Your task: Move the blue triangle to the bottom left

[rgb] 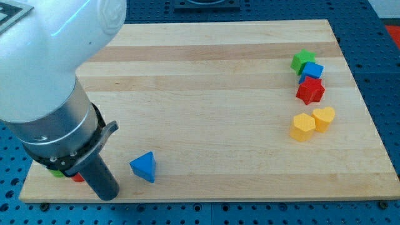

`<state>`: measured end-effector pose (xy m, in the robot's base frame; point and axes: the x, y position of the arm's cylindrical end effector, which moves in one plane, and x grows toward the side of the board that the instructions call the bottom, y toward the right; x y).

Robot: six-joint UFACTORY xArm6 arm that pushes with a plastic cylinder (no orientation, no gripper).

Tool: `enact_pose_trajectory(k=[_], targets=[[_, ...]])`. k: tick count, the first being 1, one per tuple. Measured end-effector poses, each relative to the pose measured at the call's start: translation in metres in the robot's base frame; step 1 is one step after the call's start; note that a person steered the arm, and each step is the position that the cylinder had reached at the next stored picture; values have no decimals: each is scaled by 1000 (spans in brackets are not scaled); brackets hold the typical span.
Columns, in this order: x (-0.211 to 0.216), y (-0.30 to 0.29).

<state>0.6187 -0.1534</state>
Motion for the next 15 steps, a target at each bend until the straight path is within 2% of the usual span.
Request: enact_pose_trajectory(k=[2,3,4,5,7,8,10,11,12,13,14,15], targets=[[-11,65],[-43,71],[-76,55],[-78,20],[-88,45],[-101,34],[-101,-64],[-102,-68],[-117,-19],[-158,6],[-178,-28],[-169,-69]])
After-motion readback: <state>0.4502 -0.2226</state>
